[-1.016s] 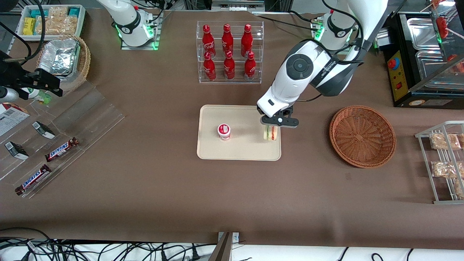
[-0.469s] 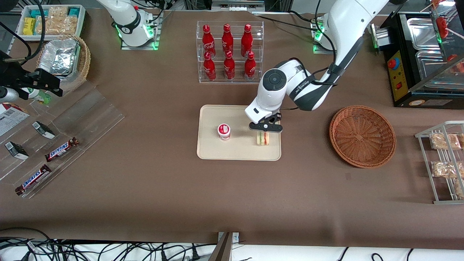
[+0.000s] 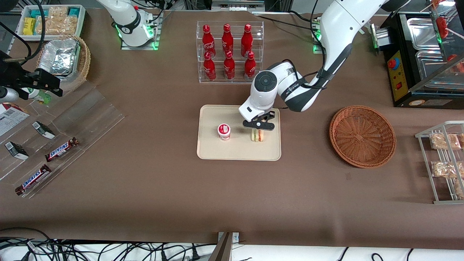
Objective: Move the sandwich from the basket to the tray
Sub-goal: 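Lower the sandwich onto the tray beside the red cup and release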
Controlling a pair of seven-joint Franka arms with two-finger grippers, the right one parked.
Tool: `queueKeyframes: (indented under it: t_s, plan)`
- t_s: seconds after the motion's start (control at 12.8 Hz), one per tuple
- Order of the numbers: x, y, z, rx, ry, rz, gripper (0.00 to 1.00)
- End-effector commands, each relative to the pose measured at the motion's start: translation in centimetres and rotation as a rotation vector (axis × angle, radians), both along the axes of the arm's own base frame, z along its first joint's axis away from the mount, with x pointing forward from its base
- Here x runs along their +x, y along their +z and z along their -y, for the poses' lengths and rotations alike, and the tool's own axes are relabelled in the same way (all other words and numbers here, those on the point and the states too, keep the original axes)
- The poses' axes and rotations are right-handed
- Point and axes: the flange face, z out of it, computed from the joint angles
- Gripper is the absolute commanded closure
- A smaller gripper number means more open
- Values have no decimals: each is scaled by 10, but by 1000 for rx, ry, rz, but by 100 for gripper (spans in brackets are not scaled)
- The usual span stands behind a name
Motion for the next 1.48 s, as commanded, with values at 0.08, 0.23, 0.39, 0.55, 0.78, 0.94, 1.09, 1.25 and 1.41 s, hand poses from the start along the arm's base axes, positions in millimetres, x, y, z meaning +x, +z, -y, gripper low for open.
queueKeyframes:
  t_s: [0.08,0.23,0.39,0.55,0.78,0.94,1.09,1.25,1.41]
  plan:
    - [4,-8,4,18,-8,21,84]
    - [4,-13,3,32,18,29,30]
    - [6,-8,0,38,36,33,0]
    - [14,16,-6,48,101,60,0]
    - [39,73,-25,58,238,126,0]
    - [60,105,-38,94,287,130,0]
    - [83,138,-53,103,351,120,0]
    - [96,165,-71,125,391,122,0]
    - [109,185,-102,132,439,138,0]
